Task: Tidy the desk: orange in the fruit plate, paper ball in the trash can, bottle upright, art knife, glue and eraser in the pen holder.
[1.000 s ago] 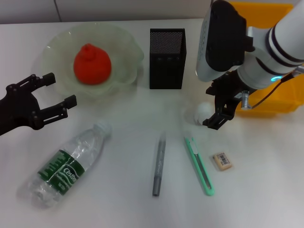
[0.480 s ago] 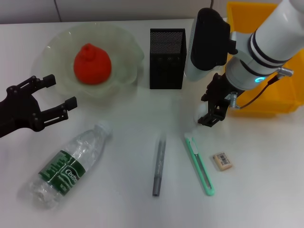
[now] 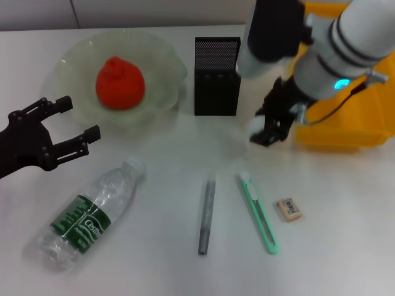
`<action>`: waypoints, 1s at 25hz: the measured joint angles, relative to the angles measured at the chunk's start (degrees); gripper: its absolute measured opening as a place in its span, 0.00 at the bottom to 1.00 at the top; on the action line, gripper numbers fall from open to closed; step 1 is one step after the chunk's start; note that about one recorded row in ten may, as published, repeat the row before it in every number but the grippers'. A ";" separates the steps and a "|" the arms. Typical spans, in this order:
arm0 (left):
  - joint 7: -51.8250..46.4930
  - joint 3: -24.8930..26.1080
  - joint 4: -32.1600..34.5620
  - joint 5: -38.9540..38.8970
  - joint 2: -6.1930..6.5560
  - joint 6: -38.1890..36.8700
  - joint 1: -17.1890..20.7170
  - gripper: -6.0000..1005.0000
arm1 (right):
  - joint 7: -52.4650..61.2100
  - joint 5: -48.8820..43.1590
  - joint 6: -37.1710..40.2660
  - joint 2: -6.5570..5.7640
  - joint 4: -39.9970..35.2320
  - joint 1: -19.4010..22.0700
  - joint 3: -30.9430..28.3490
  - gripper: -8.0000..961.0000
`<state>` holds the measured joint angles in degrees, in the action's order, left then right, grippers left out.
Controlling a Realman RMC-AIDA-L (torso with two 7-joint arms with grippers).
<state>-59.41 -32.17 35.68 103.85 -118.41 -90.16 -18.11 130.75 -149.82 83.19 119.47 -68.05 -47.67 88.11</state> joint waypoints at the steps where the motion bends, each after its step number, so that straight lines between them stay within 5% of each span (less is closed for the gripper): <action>1: 0.00 0.00 0.00 0.00 0.00 0.00 0.00 0.84 | 0.82 -0.01 1.89 -0.03 -3.22 0.58 -1.01 0.52; 8: 0.00 0.00 0.17 -0.03 0.02 -0.74 0.02 0.84 | 8.54 -1.92 13.29 -0.16 -29.62 5.86 -11.20 0.51; 11: -0.01 0.13 0.51 -0.05 0.02 -2.35 0.37 0.84 | 9.14 -4.79 14.46 -0.21 -34.86 9.29 -16.12 0.51; 19: -4.40 -0.60 2.07 0.28 0.07 -4.29 0.30 0.84 | 8.95 -5.05 1.21 -0.22 -26.03 17.48 -23.72 0.52; 23: -13.00 -5.55 10.23 0.44 -0.21 -4.55 1.37 0.84 | 8.96 -2.83 -4.62 -0.20 -20.46 18.27 -24.05 0.52; 25: -19.01 -10.36 17.22 0.44 -0.51 -4.32 2.48 0.84 | 8.88 -0.24 -6.31 -0.19 -19.52 18.95 -24.11 0.60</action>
<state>-78.42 -42.53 52.90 104.29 -118.91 -94.48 -15.63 139.63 -150.06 76.88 119.28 -87.57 -28.72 64.00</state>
